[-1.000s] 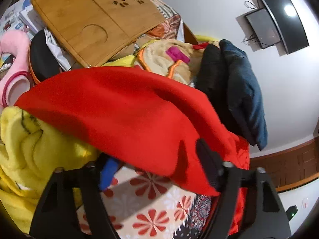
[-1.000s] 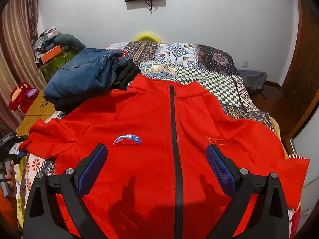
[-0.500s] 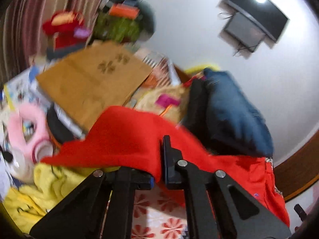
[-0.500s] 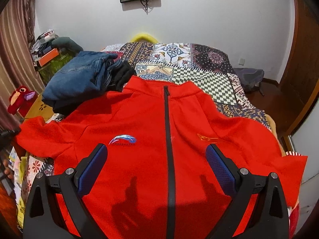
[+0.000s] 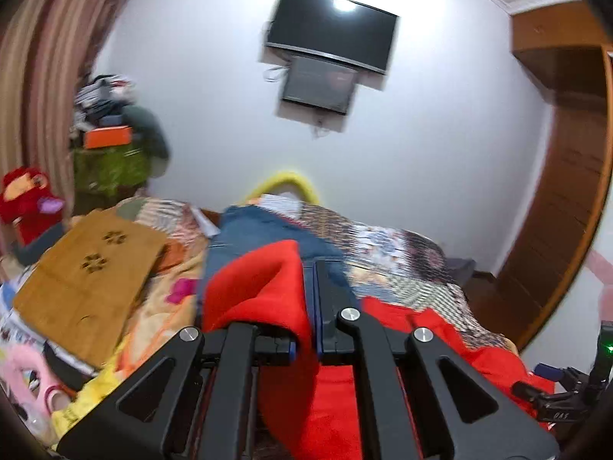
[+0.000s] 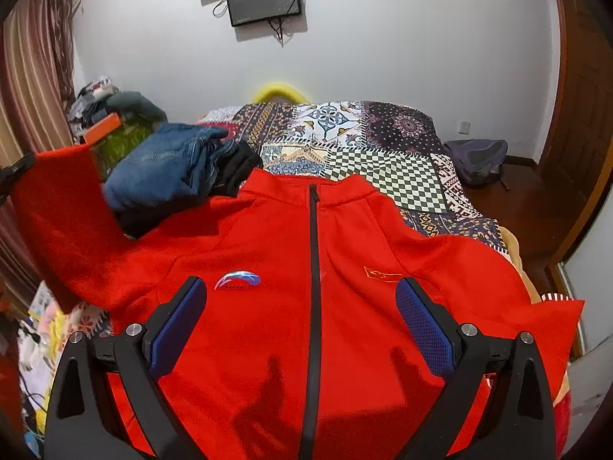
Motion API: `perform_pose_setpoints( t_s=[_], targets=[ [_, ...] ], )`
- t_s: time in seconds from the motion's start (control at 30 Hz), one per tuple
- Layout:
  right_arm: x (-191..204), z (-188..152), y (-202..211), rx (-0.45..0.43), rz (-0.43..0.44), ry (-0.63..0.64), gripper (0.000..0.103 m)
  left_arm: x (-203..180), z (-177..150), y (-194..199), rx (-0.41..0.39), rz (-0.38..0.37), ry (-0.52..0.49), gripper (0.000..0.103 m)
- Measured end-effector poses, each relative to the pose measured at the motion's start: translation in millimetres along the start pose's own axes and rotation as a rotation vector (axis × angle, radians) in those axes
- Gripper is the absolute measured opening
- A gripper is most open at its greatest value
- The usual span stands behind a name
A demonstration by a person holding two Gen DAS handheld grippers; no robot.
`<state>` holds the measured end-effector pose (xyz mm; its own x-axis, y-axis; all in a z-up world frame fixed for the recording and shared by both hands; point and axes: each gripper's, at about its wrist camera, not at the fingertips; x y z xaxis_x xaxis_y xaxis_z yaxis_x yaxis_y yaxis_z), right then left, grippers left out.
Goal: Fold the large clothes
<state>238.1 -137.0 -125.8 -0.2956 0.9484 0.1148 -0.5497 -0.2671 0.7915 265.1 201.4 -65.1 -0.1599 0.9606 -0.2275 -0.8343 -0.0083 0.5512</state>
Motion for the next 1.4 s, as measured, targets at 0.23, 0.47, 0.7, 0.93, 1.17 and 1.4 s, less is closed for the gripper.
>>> perform_pose_setpoints(
  t_s=[0.23,0.47,0.7,0.93,1.17,1.4],
  targets=[
    [-9.8,-2.6,4.6,-0.012,-0.013,0.003,0.098,-69.7,-7.5,-39.9,0.125,-0.112,-0.066,0.005],
    [-18.8,-12.0,-0.6,0.012,-0.007,-0.011,0.098,-132.8,-51.5,-86.3,0.348,-0.167,-0.147,0.005],
    [-23.6,-17.9,-7.2,0.038,-0.024,-0.005,0.098,-157.6,-99.4,-128.9,0.59,-0.165,-0.181,0.005],
    [-24.6,-20.3,-13.0,0.071,-0.026,-0.011,0.098,-168.5,-138.6,-140.3,0.787,-0.206,-0.295,0.013],
    [-12.0,-15.8,-5.8,0.059,-0.048,0.019,0.098,-150.7,-133.8,-96.4,0.688,-0.186,-0.343,0.054],
    [22.9,-5.3,-0.9,0.039,-0.047,0.121,0.098,-82.1,-93.7,-51.2,0.549,-0.086,-0.241,0.063]
  ],
)
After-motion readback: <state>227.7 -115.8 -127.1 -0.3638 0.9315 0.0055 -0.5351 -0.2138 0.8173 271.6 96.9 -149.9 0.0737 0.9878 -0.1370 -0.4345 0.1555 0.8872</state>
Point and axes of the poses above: each gripper's, at about its wrist camera, not at the fingertips, and y roughly against the way its jaws point, x to its left, z to its top, and after that the axes turned 12 degrees about x, right-handed
